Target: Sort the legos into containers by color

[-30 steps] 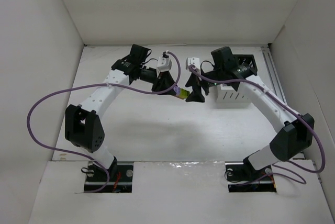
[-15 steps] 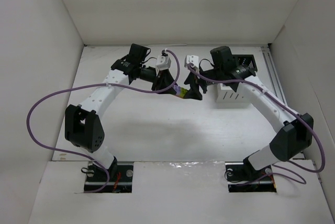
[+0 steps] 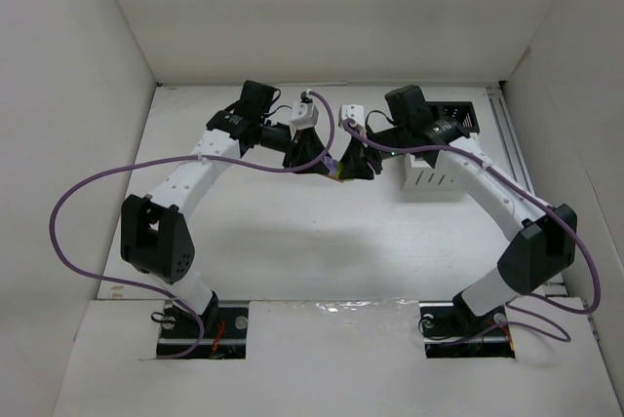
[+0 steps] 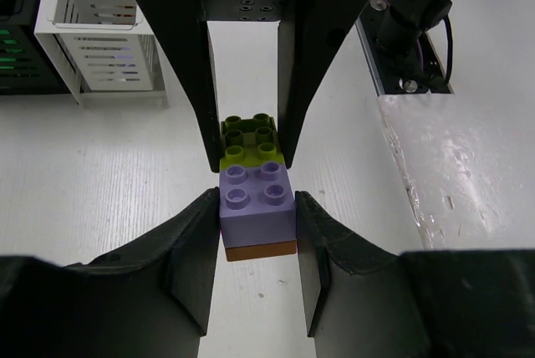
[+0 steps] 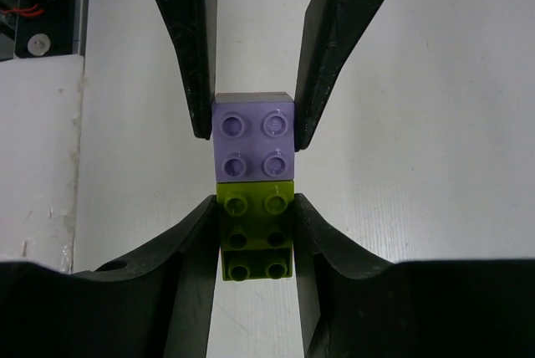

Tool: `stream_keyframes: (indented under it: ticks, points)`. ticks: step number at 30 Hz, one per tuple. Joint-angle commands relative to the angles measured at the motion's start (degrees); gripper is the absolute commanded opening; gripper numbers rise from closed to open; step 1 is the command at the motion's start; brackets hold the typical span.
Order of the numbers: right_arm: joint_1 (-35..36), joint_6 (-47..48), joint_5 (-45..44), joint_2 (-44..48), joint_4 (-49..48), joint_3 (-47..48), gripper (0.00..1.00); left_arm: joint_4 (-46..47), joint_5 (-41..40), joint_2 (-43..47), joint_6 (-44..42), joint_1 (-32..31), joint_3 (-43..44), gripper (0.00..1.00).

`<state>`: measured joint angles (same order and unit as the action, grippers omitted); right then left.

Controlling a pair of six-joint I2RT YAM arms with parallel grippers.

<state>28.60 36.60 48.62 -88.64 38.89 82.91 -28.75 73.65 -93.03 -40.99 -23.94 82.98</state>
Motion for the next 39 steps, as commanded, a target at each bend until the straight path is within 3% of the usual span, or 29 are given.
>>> stream_keyframes:
  ticks: [1,4,6,7,8,9,10,11,24,29,36,39]
  points:
    - [1.0,0.8,1.1,-0.2,-0.4,2.8,0.27,2.1,3.0,1.5,0.7,0.0,1.5,0.10]
    - [2.1,0.8,0.6,-0.2,-0.4,2.8,0.15,7.5,3.0,3.2,3.8,0.0,-0.4,0.10]
    - [2.1,0.3,0.6,-0.2,-0.4,2.8,0.06,16.0,3.0,6.4,14.6,0.0,-5.8,0.10]
    - [2.1,-0.3,0.6,-0.2,-0.9,2.8,0.04,28.4,1.3,7.9,19.7,0.0,-8.3,0.08]
    - [2.6,-0.3,-0.1,-0.2,-0.9,2.3,0.02,35.6,0.5,9.3,25.2,0.0,-11.1,0.08]
    - [2.6,-1.0,-0.8,-0.2,-0.9,2.3,0.01,42.9,-0.1,10.5,36.4,0.0,-16.2,0.08]
    - [2.6,-1.0,-0.8,0.3,-1.6,2.3,0.00,53.3,-1.4,11.9,40.6,0.0,-18.0,0.08]
    - [2.6,-1.0,-1.3,0.3,-1.6,1.7,0.00,56.0,-1.4,11.9,43.4,0.0,-18.9,0.08]
    - [2.3,-1.5,-3.7,1.7,-1.6,0.4,0.00,54.8,-4.0,11.2,44.4,0.0,-18.9,0.07]
    - [-3.3,-1.5,-6.6,5.8,-1.6,-4.6,0.00,50.7,-7.5,11.2,39.5,0.0,-18.4,0.07]
    - [-11.7,-0.5,-8.4,14.5,0.5,-11.5,0.00,54.2,-19.4,10.7,43.3,1.0,-16.6,0.07]
    - [-14.9,-2.9,-9.0,19.1,-1.3,-13.2,0.00,54.2,-23.7,7.5,43.8,-1.4,-13.2,0.07]
